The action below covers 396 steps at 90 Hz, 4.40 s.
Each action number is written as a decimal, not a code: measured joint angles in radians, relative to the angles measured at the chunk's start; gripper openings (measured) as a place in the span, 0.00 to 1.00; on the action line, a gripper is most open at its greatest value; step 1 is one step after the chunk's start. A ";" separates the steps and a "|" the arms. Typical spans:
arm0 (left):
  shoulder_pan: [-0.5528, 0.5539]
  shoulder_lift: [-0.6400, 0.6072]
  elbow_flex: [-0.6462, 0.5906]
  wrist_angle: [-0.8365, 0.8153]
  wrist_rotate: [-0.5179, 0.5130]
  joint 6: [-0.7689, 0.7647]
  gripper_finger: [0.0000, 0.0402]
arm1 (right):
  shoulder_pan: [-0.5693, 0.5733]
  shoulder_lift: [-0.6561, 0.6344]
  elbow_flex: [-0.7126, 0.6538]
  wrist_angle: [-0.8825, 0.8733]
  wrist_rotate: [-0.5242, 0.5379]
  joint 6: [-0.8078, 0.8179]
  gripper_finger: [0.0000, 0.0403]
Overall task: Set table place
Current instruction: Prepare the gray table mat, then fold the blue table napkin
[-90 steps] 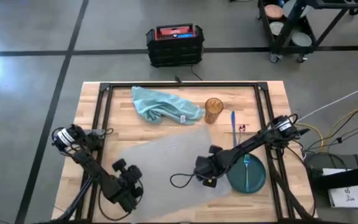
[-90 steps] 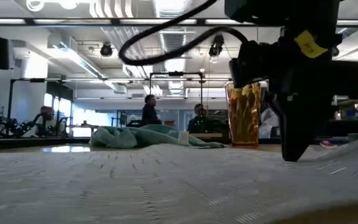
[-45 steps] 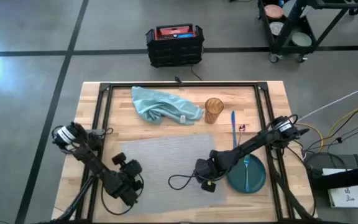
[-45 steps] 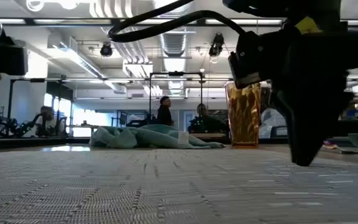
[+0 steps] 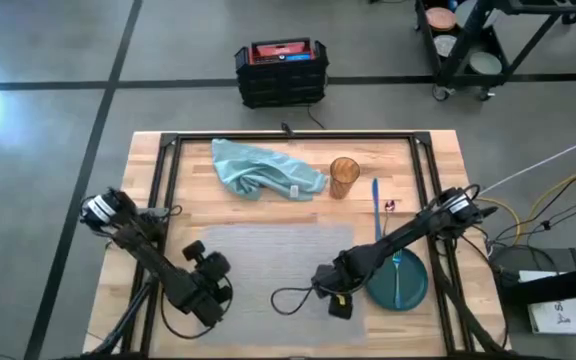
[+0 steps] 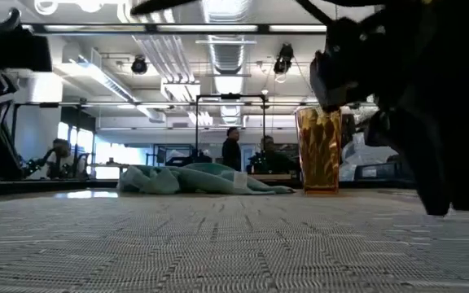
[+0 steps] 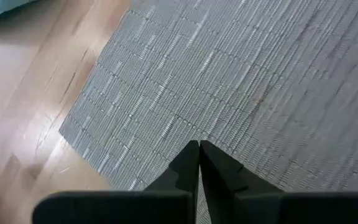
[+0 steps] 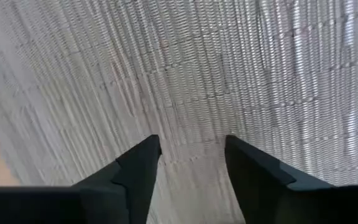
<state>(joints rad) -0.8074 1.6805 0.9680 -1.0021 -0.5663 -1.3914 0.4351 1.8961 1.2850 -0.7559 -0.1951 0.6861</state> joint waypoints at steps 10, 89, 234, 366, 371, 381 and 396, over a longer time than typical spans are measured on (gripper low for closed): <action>0.001 -0.090 0.000 0.007 0.000 0.000 0.00 | 0.004 -0.058 0.013 -0.025 0.005 -0.027 0.47; 0.780 -0.386 -0.030 0.233 0.074 0.707 0.51 | 0.004 -0.228 -0.011 -0.265 0.793 -0.113 0.46; 0.849 -0.352 -0.028 0.453 0.271 1.046 0.01 | 0.075 -0.284 -0.285 0.070 0.824 0.138 0.36; 0.175 -0.307 0.015 0.306 0.130 0.579 0.03 | -0.191 -0.164 -0.180 0.631 0.609 -0.530 0.47; 0.176 -0.307 0.015 0.305 0.131 0.569 0.06 | -0.191 -0.164 -0.168 0.621 0.605 -0.519 0.47; 0.177 -0.307 0.015 0.306 0.139 0.563 0.15 | -0.193 -0.165 -0.130 0.584 0.562 -0.546 0.48; 0.177 -0.310 0.019 0.294 0.158 0.572 0.30 | -0.193 -0.167 -0.069 0.478 0.554 -0.559 0.48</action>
<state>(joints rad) -0.6300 1.3703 0.9870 -0.7079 -0.4087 -0.8190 0.2417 1.7295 1.2159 -0.2776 0.3585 0.1268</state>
